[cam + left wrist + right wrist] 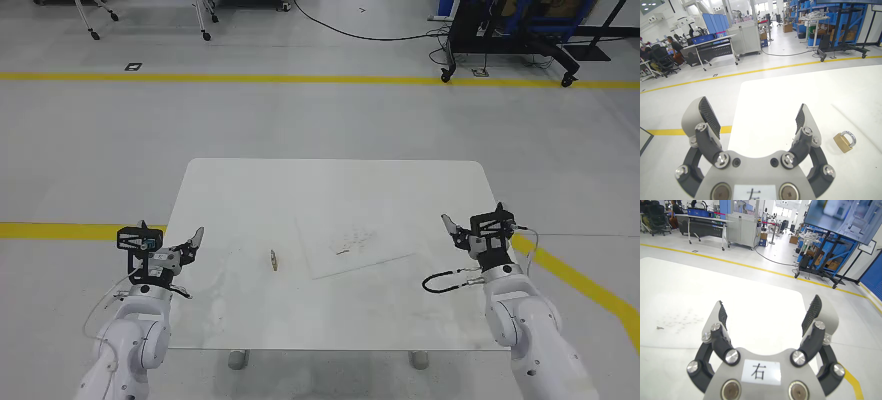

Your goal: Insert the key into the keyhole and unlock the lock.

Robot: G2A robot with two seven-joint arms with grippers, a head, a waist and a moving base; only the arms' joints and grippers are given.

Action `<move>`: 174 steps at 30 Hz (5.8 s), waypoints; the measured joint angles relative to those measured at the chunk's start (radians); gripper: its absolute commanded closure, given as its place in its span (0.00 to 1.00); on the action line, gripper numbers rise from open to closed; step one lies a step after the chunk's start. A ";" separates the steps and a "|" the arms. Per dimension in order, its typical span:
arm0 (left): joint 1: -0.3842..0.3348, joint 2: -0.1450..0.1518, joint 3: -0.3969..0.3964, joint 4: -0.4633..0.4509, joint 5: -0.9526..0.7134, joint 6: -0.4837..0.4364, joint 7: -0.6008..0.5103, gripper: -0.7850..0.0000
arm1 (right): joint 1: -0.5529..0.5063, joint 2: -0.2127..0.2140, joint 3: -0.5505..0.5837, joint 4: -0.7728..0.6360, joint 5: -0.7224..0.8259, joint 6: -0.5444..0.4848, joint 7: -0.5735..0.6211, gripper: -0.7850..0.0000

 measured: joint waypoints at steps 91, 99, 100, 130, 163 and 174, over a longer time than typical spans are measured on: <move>0.000 0.000 0.000 0.000 0.000 0.000 0.000 0.00 | 0.705 -0.066 -0.626 0.565 0.159 -0.750 0.630 1.00; 0.000 0.000 0.000 0.000 0.000 0.000 0.000 0.00 | 0.550 -0.027 -0.528 0.291 0.139 -0.554 0.814 1.00; 0.000 0.000 0.000 0.000 0.000 0.000 0.000 0.00 | 0.533 -0.025 -0.523 0.265 0.137 -0.530 0.827 1.00; -0.163 -0.013 0.137 -0.054 -0.255 -0.228 -0.222 0.00 | 0.417 -0.006 -0.427 0.159 0.171 -0.502 0.444 1.00; -0.670 -0.048 0.446 0.522 -1.662 -0.484 -1.198 0.00 | 0.572 0.127 -0.532 0.394 1.619 -0.812 0.937 1.00; -0.696 -0.046 0.531 0.544 -1.683 -0.586 -1.235 0.58 | 0.725 0.148 -0.689 0.516 1.766 -0.673 1.077 1.00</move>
